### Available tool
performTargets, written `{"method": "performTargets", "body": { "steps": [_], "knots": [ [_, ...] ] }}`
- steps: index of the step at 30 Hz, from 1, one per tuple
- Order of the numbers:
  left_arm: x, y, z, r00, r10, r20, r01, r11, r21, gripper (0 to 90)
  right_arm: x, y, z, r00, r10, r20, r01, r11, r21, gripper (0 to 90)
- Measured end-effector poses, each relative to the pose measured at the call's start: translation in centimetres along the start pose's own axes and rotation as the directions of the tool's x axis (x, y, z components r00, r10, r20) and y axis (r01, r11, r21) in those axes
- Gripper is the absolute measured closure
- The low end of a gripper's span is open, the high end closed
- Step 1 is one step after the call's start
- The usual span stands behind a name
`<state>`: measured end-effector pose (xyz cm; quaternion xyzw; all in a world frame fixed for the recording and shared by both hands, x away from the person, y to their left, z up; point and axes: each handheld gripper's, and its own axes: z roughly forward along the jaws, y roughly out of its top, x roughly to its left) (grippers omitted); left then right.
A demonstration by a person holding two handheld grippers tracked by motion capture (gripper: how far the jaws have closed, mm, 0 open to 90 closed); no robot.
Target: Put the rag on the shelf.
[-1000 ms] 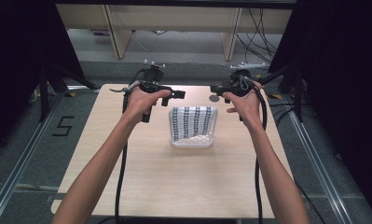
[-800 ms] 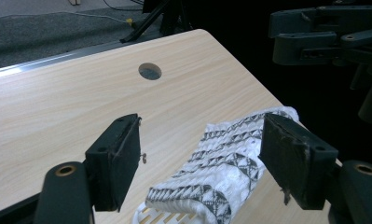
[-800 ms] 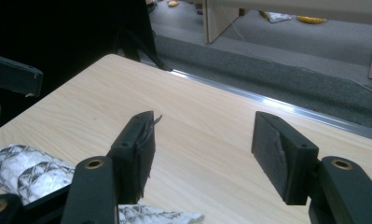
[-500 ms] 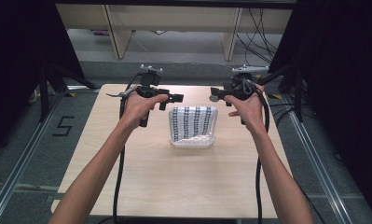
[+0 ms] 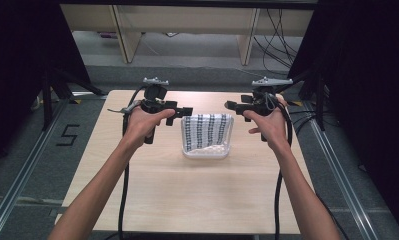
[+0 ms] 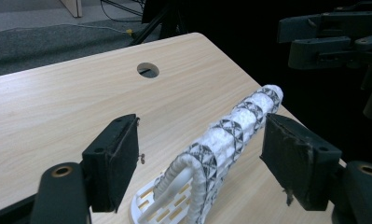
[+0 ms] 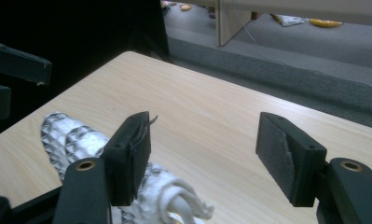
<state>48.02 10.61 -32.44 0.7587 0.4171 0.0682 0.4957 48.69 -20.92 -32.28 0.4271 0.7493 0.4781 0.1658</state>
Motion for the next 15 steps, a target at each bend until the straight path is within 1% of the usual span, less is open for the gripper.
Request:
{"method": "performTargets", "body": {
  "steps": [1,2,3,4,5,7,8,9,10,11,12,13,14,15],
  "knots": [
    [0.0,-0.1,-0.1,1.0000,0.000,0.003,0.000,1.0000,-0.003,26.5,0.0,0.0,-0.1,0.9998,-0.018,-0.011,0.018,1.000,0.000,36.5],
    [0.0,-0.2,-0.2,1.0000,-0.002,0.009,0.002,1.0000,-0.005,26.5,0.2,0.0,-0.2,0.9996,-0.024,-0.012,0.024,1.000,-0.004,36.5],
    [-0.1,-0.4,-0.3,0.9999,0.001,0.011,-0.001,1.0000,-0.007,26.5,0.4,-0.1,-0.3,0.9998,-0.015,-0.014,0.015,1.000,-0.003,36.5],
    [-0.2,-0.5,-0.5,1.0000,0.002,0.005,-0.002,0.9999,-0.012,26.5,0.6,-0.1,-0.4,0.9996,-0.022,-0.017,0.022,1.000,-0.008,36.4],
    [-0.2,-0.6,-0.6,1.0000,0.004,0.007,-0.003,0.9999,-0.013,26.5,0.6,-0.1,-0.5,0.9990,-0.040,-0.021,0.040,0.999,-0.008,36.4],
    [-0.2,-1.0,-0.7,0.9999,0.006,0.015,-0.006,0.9999,-0.012,26.4,1.1,-0.2,-0.7,0.9993,-0.034,-0.015,0.034,0.999,-0.002,36.7],
    [-0.2,-1.3,-0.9,0.9998,0.006,0.021,-0.006,0.9999,-0.011,26.4,1.4,-0.3,-0.9,0.9983,-0.058,-0.005,0.058,0.998,-0.015,36.4],
    [-0.2,-1.3,-0.9,0.9998,0.006,0.021,-0.006,0.9999,-0.011,26.3,1.4,-0.3,-0.9,0.9983,-0.058,-0.005,0.058,0.998,-0.015,36.4],
    [-0.2,-1.5,-0.9,0.9999,0.004,0.017,-0.004,0.9999,-0.017,26.3,1.7,-0.5,-1.1,0.9976,-0.070,-0.003,0.070,0.997,-0.016,36.2],
    [-0.2,-1.7,-1.0,0.9997,0.005,0.025,-0.004,0.9999,-0.014,26.3,1.7,-0.5,-1.1,0.9976,-0.070,-0.003,0.070,0.997,-0.016,36.2],
    [-0.2,-2.0,-1.1,0.9997,0.008,0.021,-0.008,0.9999,-0.015,26.3,1.9,-0.8,-1.2,0.9978,-0.064,-0.016,0.064,0.998,-0.011,35.4],
    [-0.2,-2.2,-1.2,0.9998,0.009,0.017,-0.009,0.9999,-0.015,26.3,2.0,-0.9,-1.2,0.9983,-0.057,-0.006,0.057,0.998,-0.012,35.4],
    [-0.2,-2.2,-1.2,0.9998,0.009,0.017,-0.009,0.9999,-0.015,26.3,2.0,-0.9,-1.2,0.9983,-0.057,-0.006,0.057,0.998,-0.012,35.4],
    [-0.2,-2.4,-1.2,0.9998,0.008,0.020,-0.008,0.9999,-0.012,26.3,2.2,-1.1,-1.4,0.9976,-0.069,0.004,0.069,0.997,-0.025,35.0]
  ]
}}
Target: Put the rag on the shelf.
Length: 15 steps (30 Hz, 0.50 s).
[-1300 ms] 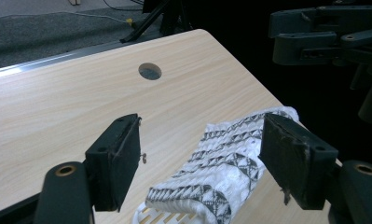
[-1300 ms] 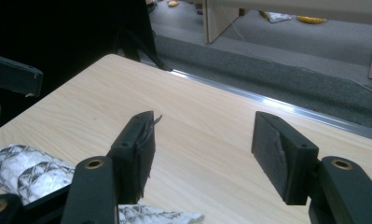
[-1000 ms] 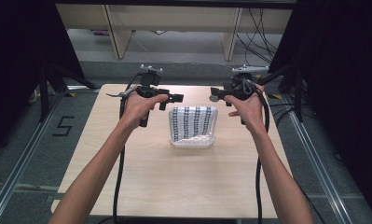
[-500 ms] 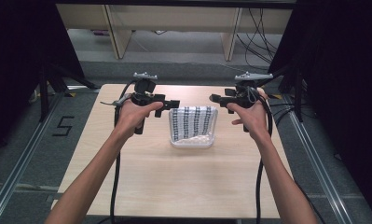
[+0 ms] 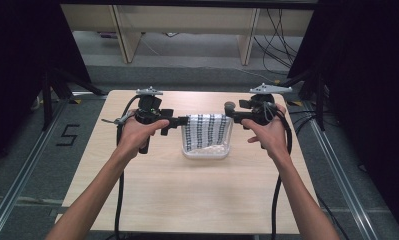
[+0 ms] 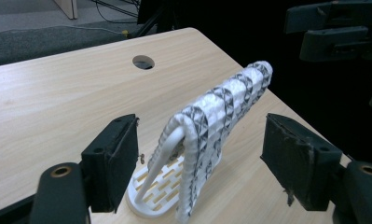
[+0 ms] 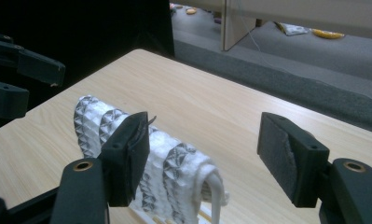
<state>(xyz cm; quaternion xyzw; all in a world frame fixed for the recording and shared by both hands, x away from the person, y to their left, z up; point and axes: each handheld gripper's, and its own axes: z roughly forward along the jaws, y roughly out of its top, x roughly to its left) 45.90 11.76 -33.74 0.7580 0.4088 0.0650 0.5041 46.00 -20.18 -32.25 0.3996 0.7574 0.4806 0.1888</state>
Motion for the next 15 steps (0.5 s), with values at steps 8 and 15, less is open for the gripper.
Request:
{"method": "performTargets", "body": {
  "steps": [8,15],
  "knots": [
    [-0.1,-1.1,-0.6,1.0000,0.001,0.009,-0.001,0.9999,-0.015,26.3,0.6,-0.8,-0.6,0.9995,0.015,-0.028,-0.015,1.000,0.011,32.5],
    [-0.8,-1.9,-1.1,0.9996,0.021,0.019,-0.020,0.9996,-0.020,26.3,1.2,-1.4,-1.1,0.9992,0.012,-0.039,-0.012,1.000,0.000,31.4]
  ]
}}
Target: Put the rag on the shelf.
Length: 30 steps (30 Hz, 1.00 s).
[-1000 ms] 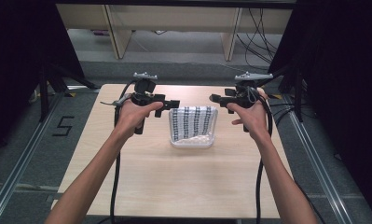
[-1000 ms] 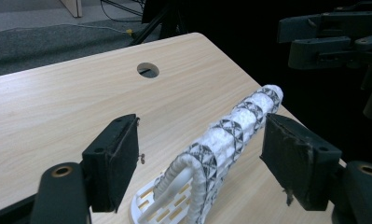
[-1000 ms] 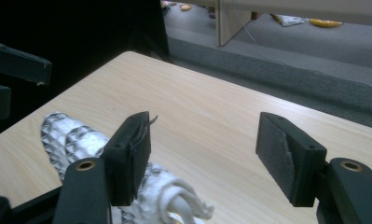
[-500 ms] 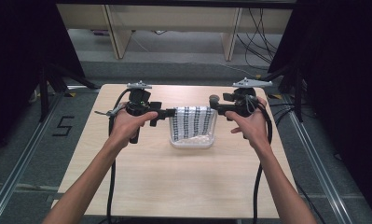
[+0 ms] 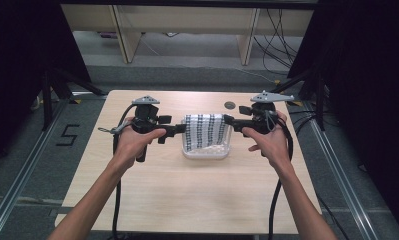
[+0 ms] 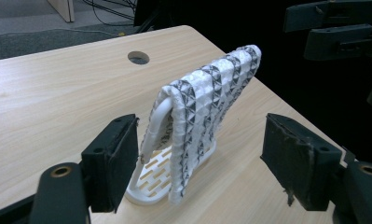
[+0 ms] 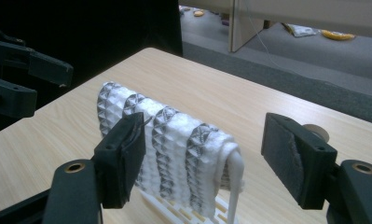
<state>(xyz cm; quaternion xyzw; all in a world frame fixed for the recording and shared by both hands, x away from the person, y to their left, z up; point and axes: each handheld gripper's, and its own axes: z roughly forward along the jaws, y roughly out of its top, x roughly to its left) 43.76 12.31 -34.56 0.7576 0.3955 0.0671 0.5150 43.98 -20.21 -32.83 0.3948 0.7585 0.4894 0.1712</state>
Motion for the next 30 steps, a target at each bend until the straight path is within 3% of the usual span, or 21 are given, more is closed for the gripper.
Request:
{"method": "performTargets", "body": {
  "steps": [2,6,7,8,12,13,16,17,24,29,30],
  "knots": [
    [-0.1,-0.1,-0.1,1.0000,0.003,0.002,-0.003,1.0000,-0.001,26.3,-0.1,-0.1,0.1,0.9997,-0.025,-0.006,0.025,1.000,-0.013,31.4],
    [-0.3,-0.5,-0.5,0.9999,0.010,0.008,-0.010,0.9999,-0.009,26.3,0.3,-0.4,-0.2,1.0000,-0.003,-0.008,0.003,1.000,-0.013,31.0],
    [-0.4,-0.7,-0.7,0.9999,0.009,0.010,-0.009,0.9999,-0.013,26.3,0.2,-0.4,-0.3,0.9995,-0.031,0.001,0.031,0.999,-0.016,30.7],
    [-0.4,-0.8,-0.8,0.9998,0.013,0.012,-0.013,0.9998,-0.014,26.3,0.5,-0.5,-0.4,1.0000,-0.005,-0.007,0.005,1.000,-0.006,30.6],
    [-0.5,-1.1,-1.1,0.9998,0.018,0.009,-0.018,0.9996,-0.021,26.3,0.6,-0.7,-0.5,0.9993,-0.033,-0.020,0.033,0.999,-0.027,30.3],
    [-0.5,-1.2,-1.2,0.9998,0.019,0.010,-0.019,0.9996,-0.020,26.3,0.8,-0.8,-0.6,0.9998,-0.012,-0.018,0.011,1.000,-0.020,30.2],
    [-0.5,-1.4,-1.3,0.9997,0.022,0.006,-0.022,0.9996,-0.015,26.3,1.0,-1.0,-0.8,0.9997,-0.019,-0.015,0.019,1.000,-0.019,30.2],
    [-0.5,-1.5,-1.3,0.9997,0.021,0.008,-0.021,0.9995,-0.021,26.3,0.9,-1.1,-0.7,0.9991,-0.042,-0.003,0.042,0.999,-0.030,30.2],
    [-0.7,-2.6,-1.8,0.9994,0.025,0.025,-0.024,0.9994,-0.025,26.2,1.3,-1.9,-1.0,0.9996,-0.024,-0.016,0.024,1.000,-0.007,30.1],
    [-0.7,-3.6,-2.1,0.9991,0.039,0.015,-0.039,0.9992,-0.006,26.2,1.2,-2.9,-1.0,0.9987,-0.047,-0.017,0.047,0.999,-0.001,30.0],
    [-0.6,-3.8,-2.2,0.9989,0.047,0.003,-0.047,0.9989,-0.002,26.1,1.4,-3.2,-1.1,0.9997,-0.017,-0.019,0.017,1.000,0.008,30.0]
  ]
}}
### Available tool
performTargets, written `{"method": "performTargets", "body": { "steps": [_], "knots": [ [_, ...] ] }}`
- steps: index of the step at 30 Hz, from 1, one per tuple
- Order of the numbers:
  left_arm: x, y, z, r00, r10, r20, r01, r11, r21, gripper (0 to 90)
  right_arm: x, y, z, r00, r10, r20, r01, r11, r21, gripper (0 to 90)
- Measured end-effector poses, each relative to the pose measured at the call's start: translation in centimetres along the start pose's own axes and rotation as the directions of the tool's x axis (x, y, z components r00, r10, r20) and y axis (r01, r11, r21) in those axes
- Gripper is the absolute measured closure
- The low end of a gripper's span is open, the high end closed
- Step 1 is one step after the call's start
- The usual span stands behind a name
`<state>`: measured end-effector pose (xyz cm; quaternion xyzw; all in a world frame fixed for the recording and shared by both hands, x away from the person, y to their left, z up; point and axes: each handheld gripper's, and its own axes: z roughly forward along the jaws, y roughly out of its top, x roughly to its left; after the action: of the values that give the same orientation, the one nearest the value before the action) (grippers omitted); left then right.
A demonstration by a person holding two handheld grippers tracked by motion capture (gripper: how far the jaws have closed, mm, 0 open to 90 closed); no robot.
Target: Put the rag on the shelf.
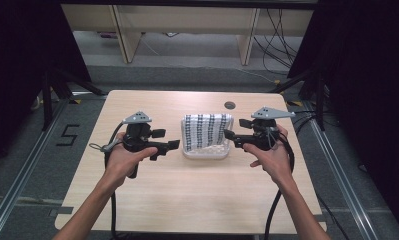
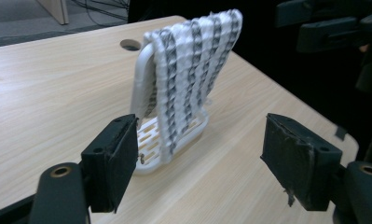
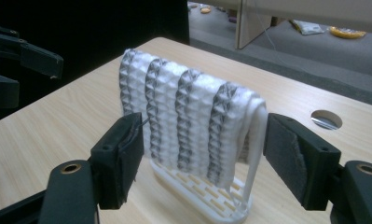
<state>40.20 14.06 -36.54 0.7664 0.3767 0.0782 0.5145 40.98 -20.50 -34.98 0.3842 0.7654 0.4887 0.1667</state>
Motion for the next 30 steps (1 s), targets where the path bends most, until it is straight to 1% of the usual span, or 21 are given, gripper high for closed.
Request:
{"method": "performTargets", "body": {
  "steps": [1,2,4,5,7,8,11,12,13,14,15,16,19,21,22,24,25,26,28,29,30],
  "knots": [
    [0.0,-0.2,0.0,1.0000,-0.003,-0.009,0.003,1.0000,-0.001,26.1,0.0,0.0,0.0,1.0000,0.000,0.000,0.000,1.000,0.000,30.0],
    [0.1,-0.4,-0.1,1.0000,0.000,-0.007,0.000,1.0000,-0.004,26.1,0.0,-0.3,0.0,0.9998,-0.019,-0.010,0.019,1.000,-0.001,30.1],
    [0.2,-0.7,-0.2,0.9999,-0.004,-0.011,0.004,1.0000,-0.004,26.2,0.1,-0.4,-0.1,1.0000,-0.008,-0.004,0.008,1.000,0.000,30.0],
    [0.2,-0.9,-0.3,0.9999,-0.002,-0.010,0.002,1.0000,-0.001,26.1,0.1,-0.6,-0.1,0.9998,-0.005,-0.017,0.005,1.000,0.001,30.0],
    [0.2,-1.2,-0.4,1.0000,-0.004,-0.006,0.004,1.0000,0.000,26.5,0.3,-0.8,-0.3,0.9999,-0.012,-0.010,0.012,1.000,0.004,30.0],
    [0.2,-1.5,-0.4,1.0000,0.005,-0.005,-0.005,1.0000,0.001,26.5,0.2,-0.8,-0.3,0.9996,-0.028,-0.002,0.028,1.000,-0.003,30.0],
    [0.2,-2.0,-0.7,1.0000,0.003,-0.008,-0.003,1.0000,-0.002,26.5,0.4,-1.1,-0.6,0.9996,-0.027,-0.006,0.027,1.000,0.012,30.0],
    [0.2,-2.2,-0.7,1.0000,-0.002,-0.007,0.002,1.0000,-0.001,26.5,0.7,-1.1,-0.7,0.9999,-0.005,-0.012,0.005,1.000,0.025,30.0],
    [0.3,-2.4,-0.9,1.0000,0.003,-0.005,-0.003,1.0000,0.004,26.5,0.5,-1.2,-0.6,0.9992,-0.038,-0.012,0.038,0.999,0.010,30.0],
    [0.2,-2.6,-0.9,0.9999,-0.007,-0.009,0.007,1.0000,0.003,26.4,0.6,-1.3,-0.7,0.9992,-0.036,-0.014,0.037,0.999,0.017,30.0],
    [0.3,-2.9,-0.9,1.0000,-0.003,0.005,0.003,1.0000,0.002,26.4,0.7,-1.5,-0.7,0.9996,-0.024,-0.018,0.024,1.000,0.012,30.0],
    [0.2,-3.1,-1.0,1.0000,-0.004,0.002,0.004,1.0000,0.002,26.4,0.7,-1.6,-0.8,0.9991,-0.036,-0.024,0.037,0.999,0.010,30.0],
    [0.1,-3.6,-1.2,0.9999,-0.016,0.004,0.016,0.9998,-0.007,26.4,0.9,-2.1,-0.8,0.9992,-0.026,-0.030,0.027,1.000,0.011,28.9],
    [0.1,-4.0,-1.3,0.9998,-0.011,0.018,0.011,0.9998,-0.015,26.4,1.1,-2.4,-0.8,0.9993,-0.019,-0.031,0.019,1.000,0.010,28.3],
    [0.1,-4.2,-1.3,0.9997,-0.010,0.021,0.010,0.9998,-0.014,26.4,1.0,-2.5,-0.8,0.9986,-0.036,-0.040,0.036,0.999,0.011,28.3],
    [0.0,-4.5,-1.3,0.9997,-0.001,0.023,0.001,1.0000,-0.007,26.2,1.3,-2.9,-0.7,0.9990,-0.016,-0.042,0.017,1.000,0.007,28.2],
    [0.0,-4.7,-1.3,0.9997,0.004,0.025,-0.004,1.0000,-0.006,25.9,1.2,-3.0,-0.7,0.9981,-0.038,-0.049,0.038,0.999,0.009,28.2],
    [-0.1,-4.9,-1.2,0.9996,0.005,0.027,-0.005,1.0000,-0.009,25.5,1.5,-3.1,-0.8,0.9984,-0.008,-0.056,0.009,1.000,0.011,27.9],
    [-0.2,-5.2,-1.2,0.9998,0.006,0.020,-0.006,1.0000,-0.002,24.6,1.4,-3.2,-0.7,0.9975,-0.047,-0.053,0.047,0.999,0.002,27.7],
    [-0.2,-5.3,-1.2,0.9998,0.009,0.017,-0.009,1.0000,0.004,24.4,1.6,-3.3,-1.0,0.9987,-0.016,-0.048,0.017,1.000,0.023,27.7],
    [-0.3,-5.5,-1.1,0.9998,0.008,0.020,-0.009,1.0000,0.005,24.1,1.7,-3.5,-1.0,0.9987,-0.013,-0.050,0.014,1.000,0.019,27.7]
  ]
}}
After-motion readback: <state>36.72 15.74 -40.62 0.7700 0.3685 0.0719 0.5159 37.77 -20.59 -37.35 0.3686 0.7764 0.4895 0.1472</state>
